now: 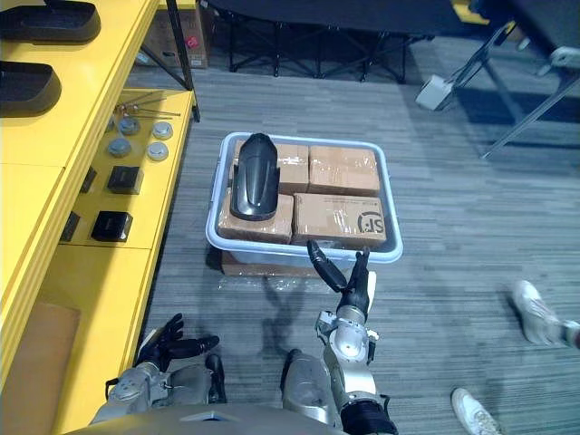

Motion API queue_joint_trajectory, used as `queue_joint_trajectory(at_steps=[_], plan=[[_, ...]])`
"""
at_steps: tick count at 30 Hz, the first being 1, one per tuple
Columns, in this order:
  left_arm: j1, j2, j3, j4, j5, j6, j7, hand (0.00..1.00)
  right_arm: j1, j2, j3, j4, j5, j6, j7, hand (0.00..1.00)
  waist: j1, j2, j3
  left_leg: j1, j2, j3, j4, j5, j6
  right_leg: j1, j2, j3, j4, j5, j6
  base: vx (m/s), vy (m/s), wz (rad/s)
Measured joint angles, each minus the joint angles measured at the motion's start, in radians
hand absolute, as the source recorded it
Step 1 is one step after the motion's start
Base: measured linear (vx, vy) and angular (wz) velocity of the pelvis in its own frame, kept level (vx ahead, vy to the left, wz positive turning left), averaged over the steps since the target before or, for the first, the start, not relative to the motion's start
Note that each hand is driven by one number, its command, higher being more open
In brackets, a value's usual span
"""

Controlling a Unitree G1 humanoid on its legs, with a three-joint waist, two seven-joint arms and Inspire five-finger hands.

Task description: Walk over and take three plastic housings, then place them on the shelf

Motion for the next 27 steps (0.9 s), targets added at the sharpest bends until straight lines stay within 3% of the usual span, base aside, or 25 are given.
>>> queue_joint_trajectory(at_steps=[2, 3, 5, 7, 8, 9, 10, 11, 12, 15, 16, 18, 20, 21, 23, 25, 27], plan=[[-0.003, -0.002, 0.012, 0.000, -0.001, 0.005, 0.004, 1.00, -0.012, -0.002, -0.002, 0.001, 0.000, 0.013, 0.015, 1.00, 0.003, 0.003, 0.005, -0.003, 0.010, -0.004, 0.010, -0.023, 0.009, -0.017, 0.029, 0.007, -0.086, -0.002, -0.002, 0.00, 0.015, 0.04], [-0.003, -0.010, 0.030, 0.003, -0.004, 0.006, 0.005, 1.00, -0.017, -0.005, -0.004, 0.001, 0.000, 0.016, 0.029, 1.00, 0.003, 0.011, 0.010, -0.003, 0.022, -0.012, 0.027, -0.038, 0.007, -0.033, 0.054, 0.026, -0.144, 0.011, 0.013, 0.05, -0.071, 0.20], [0.003, -0.024, 0.058, 0.003, -0.016, -0.001, 0.006, 1.00, -0.013, -0.008, -0.013, 0.000, 0.000, 0.021, 0.055, 1.00, 0.005, 0.013, 0.011, 0.001, 0.039, -0.036, 0.078, -0.081, -0.012, -0.059, 0.064, 0.034, -0.225, 0.045, 0.045, 0.12, -0.138, 0.34], [0.012, -0.031, 0.081, 0.000, -0.051, -0.009, 0.016, 1.00, 0.011, -0.008, -0.023, -0.019, 0.000, 0.028, 0.081, 1.00, 0.016, -0.003, 0.001, 0.002, 0.040, -0.063, 0.138, -0.126, -0.047, -0.064, 0.065, 0.056, -0.272, 0.065, 0.059, 0.23, -0.223, 0.50], [0.014, -0.039, 0.089, 0.005, -0.082, -0.010, 0.035, 1.00, 0.035, -0.009, -0.037, -0.038, 0.000, 0.030, 0.092, 1.00, 0.022, -0.003, -0.006, 0.002, 0.044, -0.103, 0.164, -0.153, -0.071, -0.050, 0.071, 0.077, -0.259, 0.162, 0.047, 0.28, -0.271, 0.69], [0.019, -0.044, 0.089, 0.006, -0.093, -0.010, 0.043, 1.00, 0.046, -0.009, -0.045, -0.045, 0.002, 0.031, 0.096, 1.00, 0.022, 0.001, -0.015, 0.002, 0.051, -0.125, 0.163, -0.160, -0.082, -0.046, 0.081, 0.081, -0.253, 0.194, 0.035, 0.31, -0.270, 0.81], [0.034, -0.068, 0.095, 0.005, -0.118, -0.012, 0.055, 1.00, 0.055, -0.017, -0.070, -0.058, 0.014, 0.034, 0.102, 1.00, 0.025, 0.029, -0.039, 0.002, 0.080, -0.156, 0.140, -0.159, -0.100, -0.045, 0.109, 0.054, -0.240, 0.171, 0.005, 0.34, -0.218, 0.72], [0.047, -0.091, 0.112, 0.006, -0.134, -0.013, 0.057, 1.00, 0.053, -0.016, -0.100, -0.094, 0.026, 0.051, 0.100, 1.00, 0.028, 0.049, -0.054, 0.010, 0.103, -0.176, 0.104, -0.135, -0.120, -0.044, 0.121, 0.011, -0.227, 0.151, -0.013, 0.35, -0.196, 0.67], [0.047, -0.095, 0.117, 0.009, -0.136, -0.013, 0.058, 1.00, 0.053, -0.015, -0.115, -0.110, 0.032, 0.057, 0.098, 1.00, 0.027, 0.051, -0.054, 0.019, 0.106, -0.182, 0.087, -0.116, -0.120, -0.037, 0.121, -0.008, -0.217, 0.132, -0.020, 0.29, -0.138, 0.64], [0.047, -0.108, 0.136, 0.026, -0.157, -0.031, 0.048, 1.00, 0.052, -0.015, -0.183, -0.137, 0.031, 0.059, 0.080, 1.00, 0.033, 0.056, -0.057, 0.047, 0.132, -0.182, 0.096, -0.031, -0.095, 0.053, 0.117, -0.080, -0.207, 0.089, -0.061, 0.31, -0.192, 0.96], [0.047, -0.106, 0.136, 0.026, -0.156, -0.040, 0.027, 1.00, 0.052, -0.014, -0.223, -0.148, 0.031, 0.061, 0.073, 1.00, 0.036, 0.055, -0.058, 0.045, 0.146, -0.139, 0.127, 0.000, -0.083, 0.108, 0.110, -0.122, -0.223, 0.080, -0.074, 0.19, -0.100, 0.95], [0.045, -0.101, 0.134, 0.023, -0.152, -0.041, 0.008, 1.00, 0.045, -0.018, -0.276, -0.148, 0.031, 0.066, 0.058, 1.00, 0.038, 0.045, -0.065, 0.013, 0.163, -0.028, 0.125, 0.004, -0.075, 0.149, 0.089, -0.177, -0.259, 0.073, -0.078, 0.14, -0.046, 1.19], [0.041, -0.097, 0.134, 0.014, -0.151, -0.041, -0.009, 1.00, 0.025, -0.029, -0.328, -0.141, 0.031, 0.074, 0.040, 1.00, 0.036, 0.037, -0.058, -0.032, 0.152, 0.077, 0.110, 0.005, -0.073, 0.178, 0.053, -0.215, -0.290, 0.049, -0.035, 0.04, 0.035, 1.14], [0.038, -0.105, 0.134, 0.015, -0.132, -0.036, -0.013, 1.00, 0.002, -0.053, -0.353, -0.111, 0.030, 0.087, 0.023, 1.00, 0.037, 0.051, -0.057, -0.057, 0.144, 0.120, 0.072, 0.021, -0.061, 0.188, 0.035, -0.255, -0.289, 0.050, -0.021, -0.02, 0.117, 0.92], [0.042, -0.113, 0.134, 0.015, -0.122, -0.018, -0.012, 1.00, -0.019, -0.068, -0.364, -0.082, 0.021, 0.119, -0.001, 1.00, 0.057, 0.066, -0.060, -0.048, 0.127, 0.134, -0.014, 0.127, -0.075, 0.205, 0.020, -0.269, -0.276, 0.042, 0.007, -0.02, 0.168, 0.50], [0.019, -0.091, 0.125, 0.013, -0.112, -0.003, -0.020, 1.00, -0.051, -0.046, -0.338, -0.076, -0.007, 0.183, -0.025, 1.00, 0.081, 0.037, -0.061, -0.030, 0.075, 0.143, -0.067, 0.136, -0.066, 0.200, -0.020, -0.259, -0.283, 0.056, 0.039, -0.03, 0.206, 0.07], [0.009, -0.078, 0.122, 0.021, -0.104, -0.002, -0.023, 1.00, -0.080, -0.041, -0.327, -0.072, -0.008, 0.215, -0.029, 1.00, 0.086, 0.017, -0.062, -0.033, 0.043, 0.156, -0.109, 0.149, -0.060, 0.174, -0.043, -0.249, -0.283, 0.060, 0.046, -0.05, 0.137, -0.01]])
